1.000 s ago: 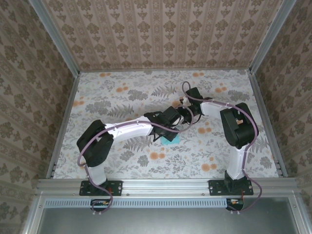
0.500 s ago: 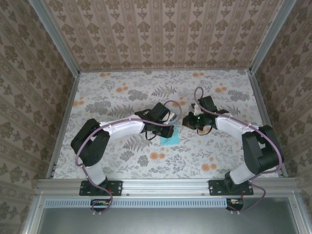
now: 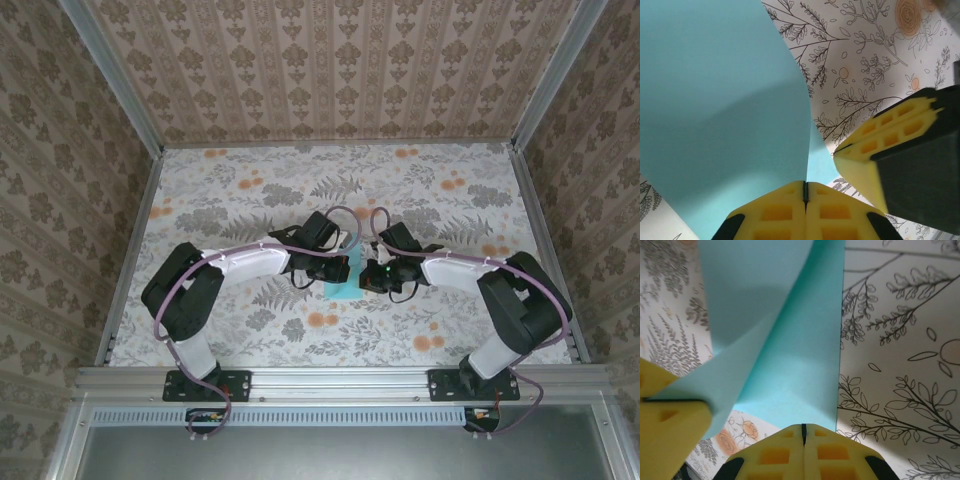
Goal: Fold a paper plane with a square sheet of paper (fold left side to right side)
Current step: Fold the triangle a second time at the center of the table.
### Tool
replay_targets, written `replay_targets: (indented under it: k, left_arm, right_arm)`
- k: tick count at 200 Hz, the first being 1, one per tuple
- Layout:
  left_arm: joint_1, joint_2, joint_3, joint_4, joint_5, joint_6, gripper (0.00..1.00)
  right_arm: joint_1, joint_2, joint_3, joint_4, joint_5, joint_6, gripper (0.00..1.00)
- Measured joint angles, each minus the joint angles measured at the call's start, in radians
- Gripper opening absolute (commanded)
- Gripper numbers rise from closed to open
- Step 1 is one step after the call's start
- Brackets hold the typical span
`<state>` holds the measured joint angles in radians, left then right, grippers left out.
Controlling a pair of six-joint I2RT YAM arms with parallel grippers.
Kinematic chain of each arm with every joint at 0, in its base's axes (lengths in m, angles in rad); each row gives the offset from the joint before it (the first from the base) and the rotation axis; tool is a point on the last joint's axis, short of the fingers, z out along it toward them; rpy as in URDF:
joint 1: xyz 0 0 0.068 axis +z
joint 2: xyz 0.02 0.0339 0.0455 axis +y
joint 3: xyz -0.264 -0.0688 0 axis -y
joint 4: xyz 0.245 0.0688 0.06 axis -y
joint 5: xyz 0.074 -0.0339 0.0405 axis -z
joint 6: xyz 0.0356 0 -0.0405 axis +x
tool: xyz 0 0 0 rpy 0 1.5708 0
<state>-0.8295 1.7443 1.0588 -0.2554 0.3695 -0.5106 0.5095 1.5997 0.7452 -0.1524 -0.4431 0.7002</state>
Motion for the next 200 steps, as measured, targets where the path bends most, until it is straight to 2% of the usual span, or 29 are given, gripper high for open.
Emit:
replay_targets:
  k: [92, 200]
  left_arm:
    - [0.005, -0.001, -0.001, 0.01, 0.006, -0.013, 0.02]
    - [0.069, -0.001, -0.001, -0.006, 0.038, 0.01, 0.03]
  right_arm:
    - [0.035, 0.058, 0.026, -0.017, 0.017, 0.007, 0.0]
    - [0.035, 0.069, 0.077, -0.126, 0.058, -0.044, 0.0]
